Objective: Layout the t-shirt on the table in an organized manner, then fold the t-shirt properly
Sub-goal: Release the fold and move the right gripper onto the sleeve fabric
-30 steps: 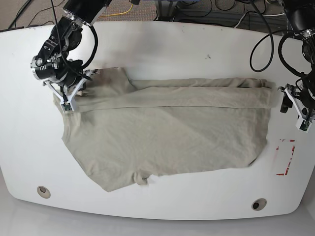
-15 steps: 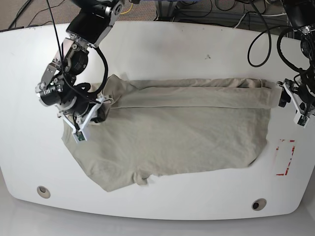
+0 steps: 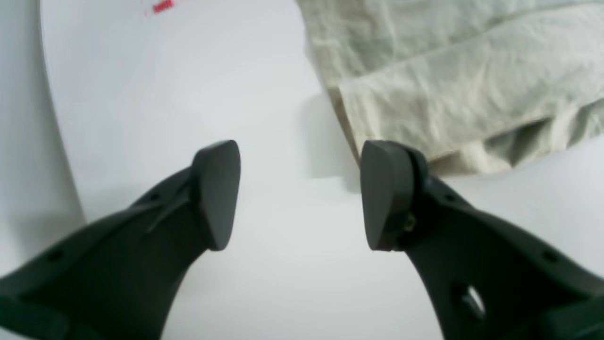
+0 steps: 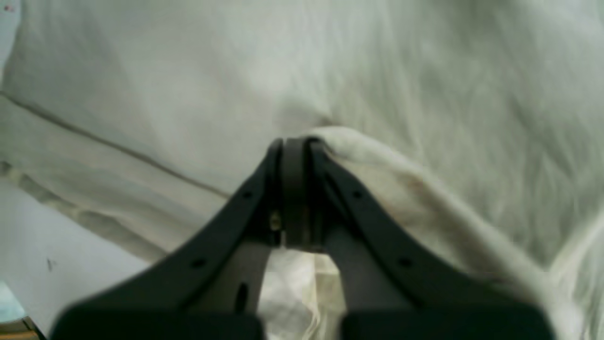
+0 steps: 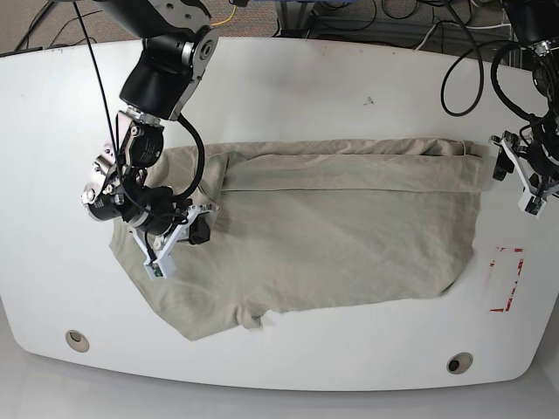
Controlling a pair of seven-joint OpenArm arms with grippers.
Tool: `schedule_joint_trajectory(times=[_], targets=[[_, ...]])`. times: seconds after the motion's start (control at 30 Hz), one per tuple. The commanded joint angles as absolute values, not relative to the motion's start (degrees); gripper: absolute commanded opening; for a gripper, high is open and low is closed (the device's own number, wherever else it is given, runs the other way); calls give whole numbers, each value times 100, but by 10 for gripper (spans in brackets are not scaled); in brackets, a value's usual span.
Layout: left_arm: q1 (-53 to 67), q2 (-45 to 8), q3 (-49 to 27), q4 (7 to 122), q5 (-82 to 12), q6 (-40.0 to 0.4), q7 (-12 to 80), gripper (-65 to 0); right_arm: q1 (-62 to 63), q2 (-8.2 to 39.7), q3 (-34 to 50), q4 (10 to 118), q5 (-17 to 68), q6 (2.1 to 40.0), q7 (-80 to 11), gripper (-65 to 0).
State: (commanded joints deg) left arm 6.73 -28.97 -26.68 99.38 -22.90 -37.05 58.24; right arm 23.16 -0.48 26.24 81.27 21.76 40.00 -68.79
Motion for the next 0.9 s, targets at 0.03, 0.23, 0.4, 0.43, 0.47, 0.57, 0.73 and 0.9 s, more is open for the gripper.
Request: schedule_joint_trajectory(times=[0.03,0.23,0.4,0.43,0.47,0.57,0.73,0.9], targets=[[681,-2897,-2668,9938,-2290,-3705,5824,-272,2352,-4,2607,8031,2176,4000,-6853,-636],[813,-2897,-2668,9938,-2290,-3705,5824,-272,2571,119,2396,7679,2176,4000,-6695,-460],[813,-2897,-2668,9938,-2290,-3705,5824,-272,2554,154,2387,7697,2229,4000,-6712,-79],[813,-2897,-2668,9938,-2290,-3705,5824,-272,2545,154,2387,7697,2229,4000,-6721,-49],[804,-2897,-2668,9938,-2290,-3705,5824,-272,2536,154,2387,7705,2237,4000,-6721,-22],[796,-2897,-2668,9938,-2290,-3705,5824,-272,2422,277,2378,7855,2237,4000,-6756,-27],[796,-2897,-2668,9938,-2290,-3705,5815,-272,1956,374,2369,8338,2220,4000,-7099,-119],[787,-2897,-2668,9938,-2290,-3705,5815,-272,1420,409,2369,8848,2237,4000,-7371,-159]])
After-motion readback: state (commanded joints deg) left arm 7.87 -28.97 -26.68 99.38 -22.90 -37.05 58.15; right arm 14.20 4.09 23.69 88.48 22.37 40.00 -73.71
